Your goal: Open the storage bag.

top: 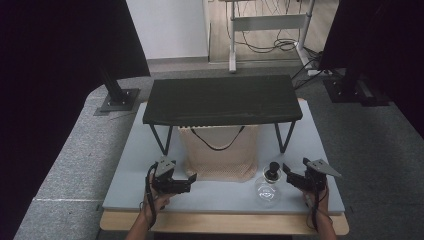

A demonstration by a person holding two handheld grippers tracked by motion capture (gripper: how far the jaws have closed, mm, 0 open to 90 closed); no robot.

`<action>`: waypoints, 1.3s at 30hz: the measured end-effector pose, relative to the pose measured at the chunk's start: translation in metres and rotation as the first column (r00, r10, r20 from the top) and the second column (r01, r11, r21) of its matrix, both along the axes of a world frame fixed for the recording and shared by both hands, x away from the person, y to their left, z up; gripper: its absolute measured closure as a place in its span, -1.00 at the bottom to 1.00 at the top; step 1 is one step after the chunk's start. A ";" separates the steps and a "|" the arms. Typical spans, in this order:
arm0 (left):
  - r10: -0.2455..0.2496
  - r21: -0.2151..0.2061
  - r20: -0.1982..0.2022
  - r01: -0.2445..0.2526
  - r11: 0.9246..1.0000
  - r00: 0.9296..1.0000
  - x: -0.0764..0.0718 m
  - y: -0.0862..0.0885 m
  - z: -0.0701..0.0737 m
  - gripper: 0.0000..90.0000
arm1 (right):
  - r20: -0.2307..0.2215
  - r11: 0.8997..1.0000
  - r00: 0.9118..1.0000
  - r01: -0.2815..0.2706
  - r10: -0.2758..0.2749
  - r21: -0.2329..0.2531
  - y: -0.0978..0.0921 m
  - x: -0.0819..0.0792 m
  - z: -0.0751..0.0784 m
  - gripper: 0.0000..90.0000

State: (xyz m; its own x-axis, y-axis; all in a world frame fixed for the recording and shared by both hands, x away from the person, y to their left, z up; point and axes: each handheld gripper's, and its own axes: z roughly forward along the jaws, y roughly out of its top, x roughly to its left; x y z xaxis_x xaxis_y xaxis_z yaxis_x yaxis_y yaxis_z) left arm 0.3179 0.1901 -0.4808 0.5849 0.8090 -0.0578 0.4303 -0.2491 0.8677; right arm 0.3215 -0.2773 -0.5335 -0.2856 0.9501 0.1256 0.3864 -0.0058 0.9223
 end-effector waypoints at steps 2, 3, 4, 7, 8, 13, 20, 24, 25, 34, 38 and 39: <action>-0.004 0.002 0.002 0.004 1.000 1.000 0.000 -0.002 0.002 -0.93 | 0.000 1.000 1.000 0.000 0.000 -0.003 0.000 0.000 0.000 -0.71; -0.008 0.004 0.006 0.007 1.000 1.000 0.000 -0.002 0.003 -0.93 | 0.001 1.000 1.000 -0.001 0.001 -0.004 0.000 0.000 0.000 -0.71; -0.009 0.005 0.009 0.009 1.000 1.000 -0.001 -0.003 0.004 -0.93 | 0.001 1.000 1.000 -0.001 0.001 -0.004 0.001 0.000 0.000 -0.71; -0.015 0.005 0.020 0.015 1.000 1.000 -0.001 -0.005 0.009 -0.93 | 0.001 1.000 1.000 -0.001 0.001 -0.005 0.001 0.000 0.000 -0.71; -0.015 0.005 0.020 0.015 1.000 1.000 -0.001 -0.005 0.009 -0.93 | 0.001 1.000 1.000 -0.001 0.001 -0.005 0.001 0.000 0.000 -0.71; -0.028 0.006 0.035 0.028 1.000 0.999 -0.003 -0.009 0.015 -0.93 | 0.001 1.000 1.000 -0.001 0.001 -0.008 0.001 0.000 0.000 -0.71; -0.043 0.005 0.041 0.043 0.999 0.998 -0.004 -0.015 0.020 -0.93 | 0.001 1.000 1.000 -0.003 0.003 -0.010 0.001 0.000 0.000 -0.72; -0.061 0.013 0.047 0.060 0.998 0.997 -0.004 -0.022 0.022 -0.93 | 0.003 1.000 1.000 -0.004 0.004 -0.012 0.001 0.000 0.000 -0.72; -0.064 0.014 0.047 0.064 0.998 0.997 -0.004 -0.024 0.022 -0.93 | 0.003 1.000 1.000 -0.004 0.004 -0.013 0.001 0.000 0.000 -0.72; -0.098 0.030 0.050 0.096 0.995 0.994 -0.003 -0.037 0.025 -0.93 | 0.002 1.000 1.000 -0.006 0.006 -0.023 0.002 0.000 0.000 -0.72; -0.116 0.036 0.050 0.114 0.993 0.992 -0.002 -0.043 0.026 -0.93 | 0.003 1.000 1.000 -0.008 0.008 -0.029 0.003 0.000 0.000 -0.72; -0.120 0.037 0.050 0.118 0.992 0.992 -0.002 -0.044 0.027 -0.93 | 0.003 1.000 1.000 -0.009 0.009 -0.030 0.003 0.000 0.000 -0.72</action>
State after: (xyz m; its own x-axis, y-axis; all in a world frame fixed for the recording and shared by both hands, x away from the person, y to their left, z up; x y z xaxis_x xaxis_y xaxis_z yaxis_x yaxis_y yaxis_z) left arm 0.3163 0.1456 -0.4539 0.6787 0.7344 0.0014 0.3501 -0.3252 0.8784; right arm 0.3211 -0.2741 -0.5335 -0.2942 0.9509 0.0964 0.3837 0.0251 0.9231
